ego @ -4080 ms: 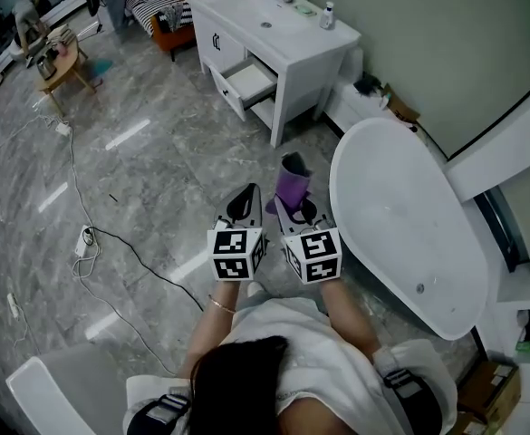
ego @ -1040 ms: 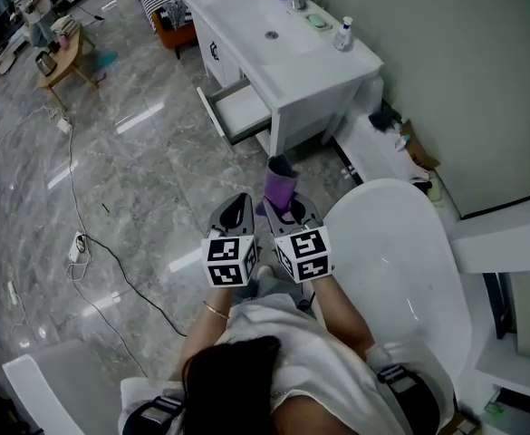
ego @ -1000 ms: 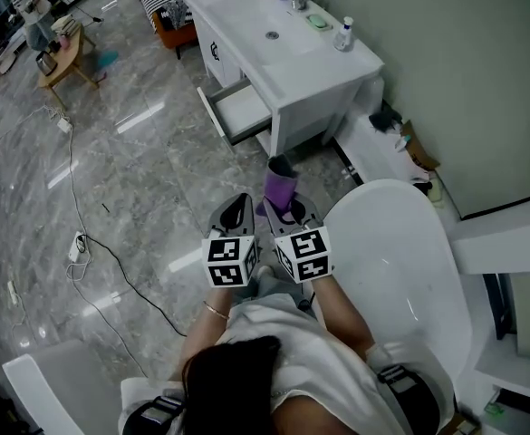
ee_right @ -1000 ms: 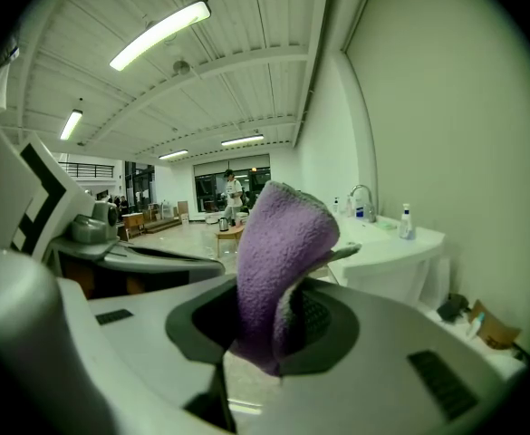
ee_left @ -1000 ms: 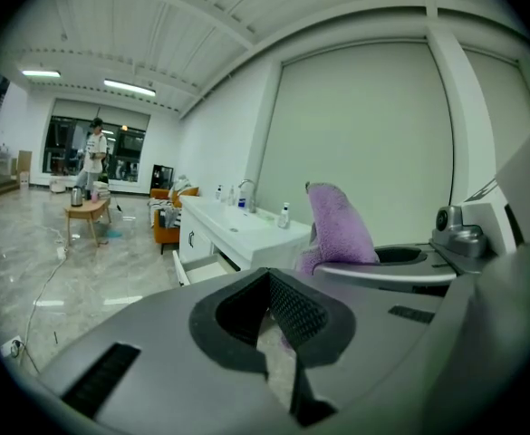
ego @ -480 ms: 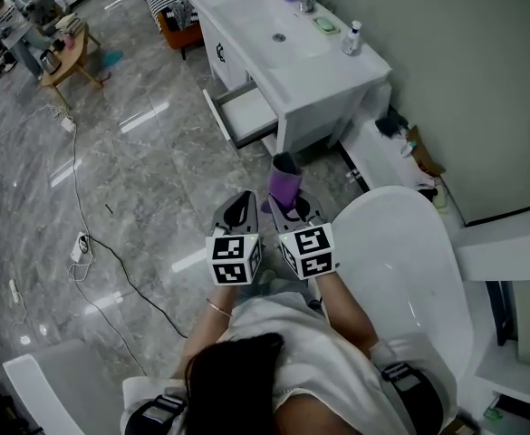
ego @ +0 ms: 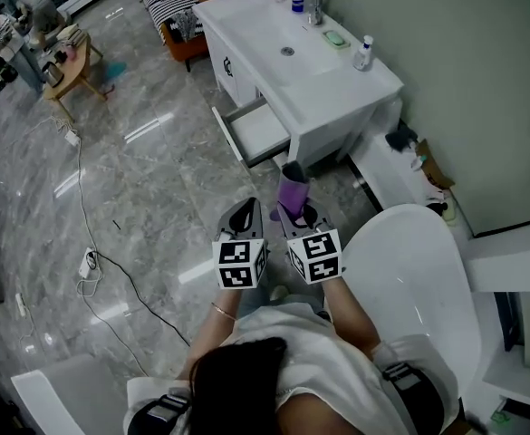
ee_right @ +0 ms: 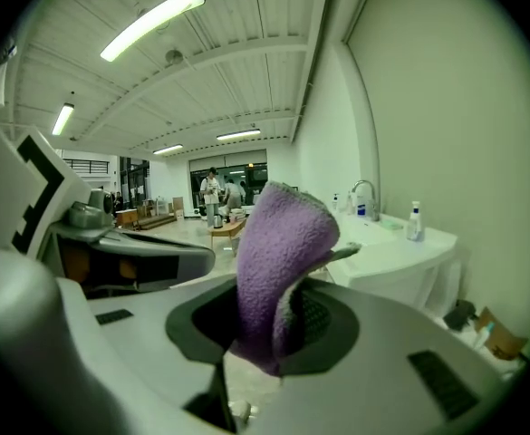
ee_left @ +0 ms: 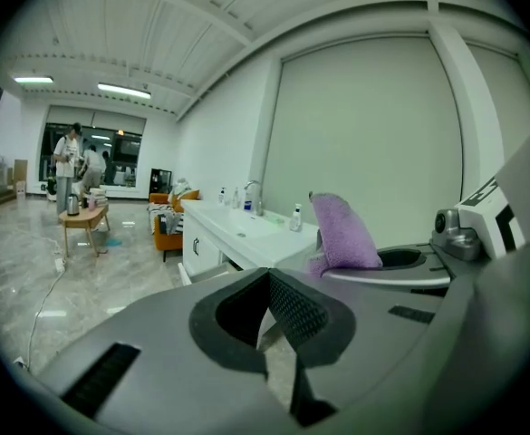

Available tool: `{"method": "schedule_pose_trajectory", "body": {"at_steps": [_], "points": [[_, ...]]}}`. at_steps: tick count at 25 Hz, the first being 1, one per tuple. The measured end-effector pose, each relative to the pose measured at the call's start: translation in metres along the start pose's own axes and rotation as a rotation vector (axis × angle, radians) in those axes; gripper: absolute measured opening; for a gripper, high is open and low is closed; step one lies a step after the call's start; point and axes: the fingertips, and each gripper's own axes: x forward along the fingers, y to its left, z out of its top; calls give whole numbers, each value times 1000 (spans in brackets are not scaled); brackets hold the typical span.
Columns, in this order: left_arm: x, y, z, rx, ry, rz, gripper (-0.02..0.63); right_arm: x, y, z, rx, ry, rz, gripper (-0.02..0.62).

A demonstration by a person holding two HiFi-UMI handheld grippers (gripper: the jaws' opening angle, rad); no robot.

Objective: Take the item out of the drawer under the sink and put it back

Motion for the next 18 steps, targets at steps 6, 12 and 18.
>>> {"method": "schedule_pose_trajectory", "body": {"at_steps": [6,12,18], "points": [[26,29,15,-19,-8,-3,3,35,-3,14,-19,5,-6,109],[57,48,27,-23,0,-19,3,68,-16,26,-10,15,-22,109],[76,69,41,-31,0,-44,3,94,-20,35,1,33,-49,109]]}}
